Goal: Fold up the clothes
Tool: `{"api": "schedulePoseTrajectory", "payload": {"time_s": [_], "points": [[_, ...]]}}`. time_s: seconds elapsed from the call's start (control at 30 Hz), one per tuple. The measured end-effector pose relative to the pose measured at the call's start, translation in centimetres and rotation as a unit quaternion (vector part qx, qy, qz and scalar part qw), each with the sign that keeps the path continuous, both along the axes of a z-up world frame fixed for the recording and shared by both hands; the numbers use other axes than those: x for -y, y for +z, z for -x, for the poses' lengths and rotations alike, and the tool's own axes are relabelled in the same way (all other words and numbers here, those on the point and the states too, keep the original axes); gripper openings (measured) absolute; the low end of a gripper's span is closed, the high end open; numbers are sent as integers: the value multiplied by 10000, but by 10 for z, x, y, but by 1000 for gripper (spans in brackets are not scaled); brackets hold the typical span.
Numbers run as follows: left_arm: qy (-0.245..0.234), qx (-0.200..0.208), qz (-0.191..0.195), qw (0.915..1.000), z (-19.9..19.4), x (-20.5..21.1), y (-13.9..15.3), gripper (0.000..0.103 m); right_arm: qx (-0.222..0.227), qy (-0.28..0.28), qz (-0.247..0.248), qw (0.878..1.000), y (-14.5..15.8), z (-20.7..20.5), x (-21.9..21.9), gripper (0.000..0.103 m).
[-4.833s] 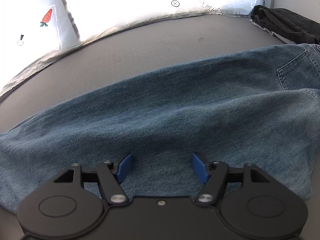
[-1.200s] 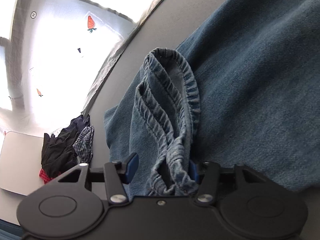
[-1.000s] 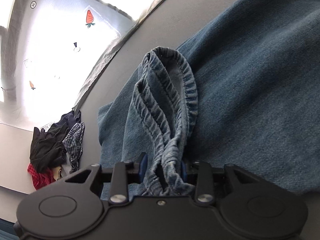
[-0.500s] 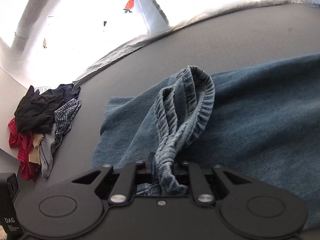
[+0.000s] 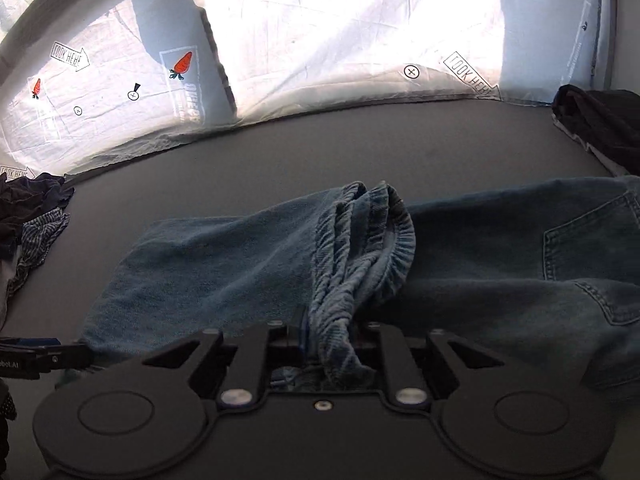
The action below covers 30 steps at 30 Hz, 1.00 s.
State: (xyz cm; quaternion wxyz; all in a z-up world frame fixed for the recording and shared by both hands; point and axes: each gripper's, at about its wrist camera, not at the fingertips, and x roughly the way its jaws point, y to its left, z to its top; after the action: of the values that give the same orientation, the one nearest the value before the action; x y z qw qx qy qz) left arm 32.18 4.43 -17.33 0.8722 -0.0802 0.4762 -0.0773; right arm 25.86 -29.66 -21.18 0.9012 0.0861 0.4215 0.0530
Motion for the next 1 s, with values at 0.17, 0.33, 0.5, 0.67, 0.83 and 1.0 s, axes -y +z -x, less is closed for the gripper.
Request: {"api": "schedulePoseTrajectory", "payload": {"time_s": [0.17,0.33,0.5,0.67,0.83,1.0], "points": [[-8,-463,-158,9988,-10,6,-26,103,-137,-440,121,9989,-30,7,4,54],[-31,-408,-264,9988,-5,9,-30,103,-173,-374,7,9992,-33,8,14,78],[-10,-449,-414,9981,-5,13,-27,103,-194,-55,-448,9988,-30,18,22,102],[35,-197,-705,9973,-5,21,-8,103,105,-428,-1411,9890,-23,41,55,103],[491,402,-806,9947,5,32,31,103,422,-1042,-1960,9741,-10,75,100,103],[723,638,-538,9939,0,57,52,103,560,-1835,-1959,9617,-8,104,159,103]]}}
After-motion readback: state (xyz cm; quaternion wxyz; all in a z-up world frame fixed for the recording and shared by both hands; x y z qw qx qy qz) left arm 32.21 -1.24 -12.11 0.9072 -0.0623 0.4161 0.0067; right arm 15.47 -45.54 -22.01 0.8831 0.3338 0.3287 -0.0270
